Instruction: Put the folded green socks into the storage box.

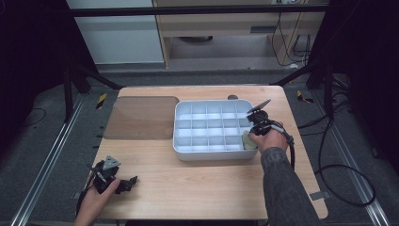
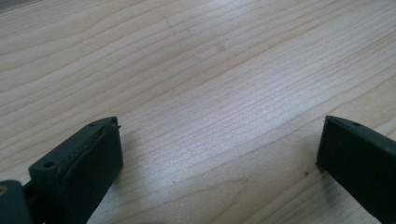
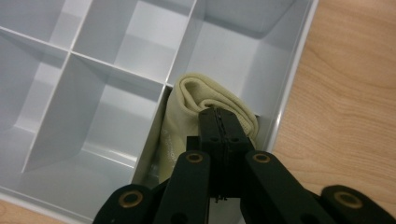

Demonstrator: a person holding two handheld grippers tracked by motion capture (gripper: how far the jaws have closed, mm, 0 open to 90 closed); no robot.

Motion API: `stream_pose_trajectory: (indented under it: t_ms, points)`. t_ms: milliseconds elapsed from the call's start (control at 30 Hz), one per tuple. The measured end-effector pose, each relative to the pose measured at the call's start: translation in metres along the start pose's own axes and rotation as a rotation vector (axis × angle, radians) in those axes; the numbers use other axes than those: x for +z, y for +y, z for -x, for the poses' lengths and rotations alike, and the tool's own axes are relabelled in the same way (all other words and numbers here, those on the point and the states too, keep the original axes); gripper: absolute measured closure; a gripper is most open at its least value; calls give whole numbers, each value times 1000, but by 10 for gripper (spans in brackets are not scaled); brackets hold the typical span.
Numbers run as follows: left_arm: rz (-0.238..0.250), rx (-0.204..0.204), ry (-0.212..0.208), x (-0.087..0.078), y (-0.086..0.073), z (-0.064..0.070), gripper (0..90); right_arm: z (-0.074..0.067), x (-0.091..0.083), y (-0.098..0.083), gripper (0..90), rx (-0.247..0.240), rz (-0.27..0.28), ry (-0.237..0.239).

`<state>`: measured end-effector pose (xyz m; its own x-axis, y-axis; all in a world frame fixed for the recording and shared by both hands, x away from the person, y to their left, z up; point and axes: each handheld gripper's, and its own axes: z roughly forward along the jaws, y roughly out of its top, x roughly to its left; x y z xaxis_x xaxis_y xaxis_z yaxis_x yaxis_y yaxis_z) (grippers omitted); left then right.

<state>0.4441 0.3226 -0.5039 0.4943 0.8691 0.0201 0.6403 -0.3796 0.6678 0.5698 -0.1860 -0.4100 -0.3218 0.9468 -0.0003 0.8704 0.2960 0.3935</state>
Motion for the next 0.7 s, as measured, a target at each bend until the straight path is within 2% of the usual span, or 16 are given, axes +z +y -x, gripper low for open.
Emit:
stream_pose_trajectory:
  t_ms: [300, 700]
  points:
    - [0, -3, -1, 0, 0, 1, 0, 2, 12, -7, 900, 18, -33, 13]
    - [-2, 0, -6, 0, 0, 1, 0, -3, 20, -7, 900, -10, -53, 4]
